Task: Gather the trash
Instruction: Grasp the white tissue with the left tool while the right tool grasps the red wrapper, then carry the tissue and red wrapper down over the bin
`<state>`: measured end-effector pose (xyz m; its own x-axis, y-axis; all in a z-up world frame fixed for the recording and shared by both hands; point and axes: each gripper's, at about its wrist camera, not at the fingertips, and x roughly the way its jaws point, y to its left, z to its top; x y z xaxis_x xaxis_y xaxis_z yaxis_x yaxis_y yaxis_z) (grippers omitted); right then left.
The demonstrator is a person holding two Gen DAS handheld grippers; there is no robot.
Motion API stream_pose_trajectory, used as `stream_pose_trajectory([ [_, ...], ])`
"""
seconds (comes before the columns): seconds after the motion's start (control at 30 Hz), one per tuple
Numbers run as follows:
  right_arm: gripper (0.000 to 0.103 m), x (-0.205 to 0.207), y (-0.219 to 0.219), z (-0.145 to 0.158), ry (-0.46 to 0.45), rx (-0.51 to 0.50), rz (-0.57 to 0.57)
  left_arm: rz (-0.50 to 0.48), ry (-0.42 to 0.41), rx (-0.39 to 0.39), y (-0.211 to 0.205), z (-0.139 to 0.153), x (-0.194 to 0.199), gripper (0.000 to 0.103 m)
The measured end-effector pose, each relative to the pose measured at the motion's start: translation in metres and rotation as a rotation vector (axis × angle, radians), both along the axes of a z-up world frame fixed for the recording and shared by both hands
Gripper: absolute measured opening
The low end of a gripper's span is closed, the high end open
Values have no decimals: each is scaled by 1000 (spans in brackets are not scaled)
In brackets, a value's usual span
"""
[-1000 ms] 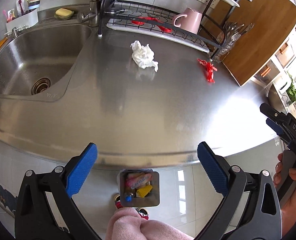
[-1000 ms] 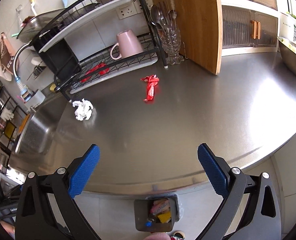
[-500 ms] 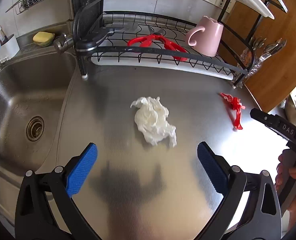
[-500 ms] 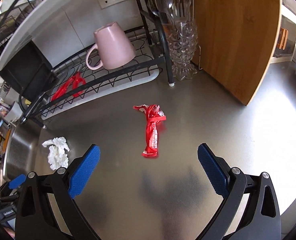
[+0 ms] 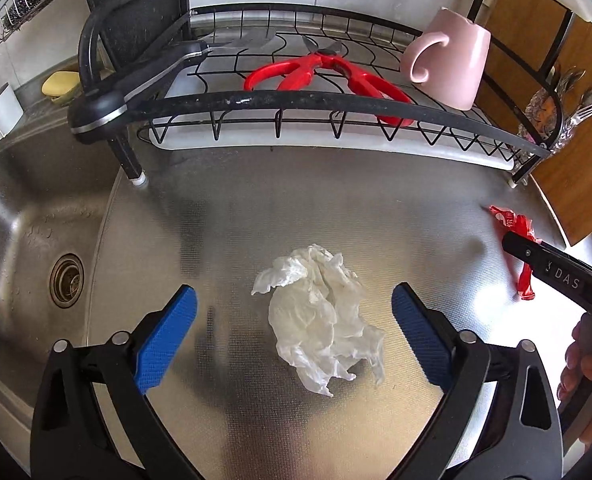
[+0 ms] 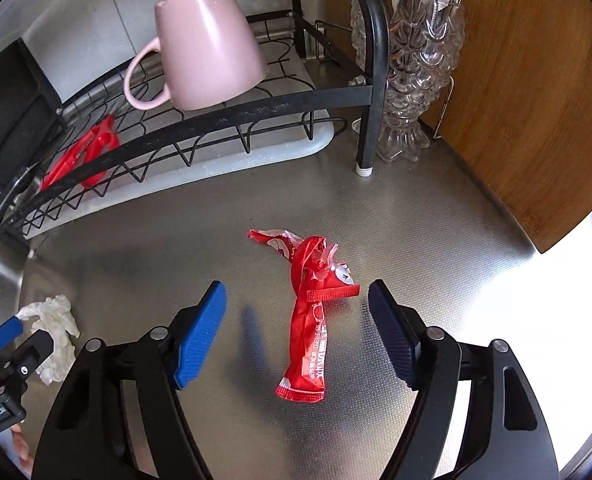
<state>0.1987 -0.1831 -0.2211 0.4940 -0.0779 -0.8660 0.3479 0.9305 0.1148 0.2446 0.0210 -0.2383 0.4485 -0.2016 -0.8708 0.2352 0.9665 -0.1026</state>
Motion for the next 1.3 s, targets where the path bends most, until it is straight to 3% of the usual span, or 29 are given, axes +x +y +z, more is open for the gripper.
stream_pose_trajectory([
  [0.03,64,0,-1,-3,6,8,4,-2,2,4,0,-1,1,72],
  [0.07,53,0,-2,-5,12,16,7,-4,4,16,-1,-2,1,59],
  [0.17,35,-1,1,-5,13,-19,18,-26,29,32,-5,-7,0,39],
  [0.27,16,-4,2,-5,18,-23,23,-51,1,57,-8,-7,-4,31],
  [0.33,14,-7,2,-5,17,-17,29,-70,-13,57,-9,-5,-9,25],
  [0.43,14,-14,7,-4,11,-9,56,-85,13,0,-6,-1,-14,22],
  [0.57,13,-30,16,11,-36,9,94,-111,-9,39,-8,7,-33,19],
  [0.77,13,-63,29,37,-99,5,127,-110,-53,-2,5,30,-76,19],
  [1.03,13,-130,50,66,-163,45,174,-83,-84,-70,27,59,-155,19],
  [1.3,13,-206,65,76,-190,72,242,-72,-67,-99,35,59,-241,19],
])
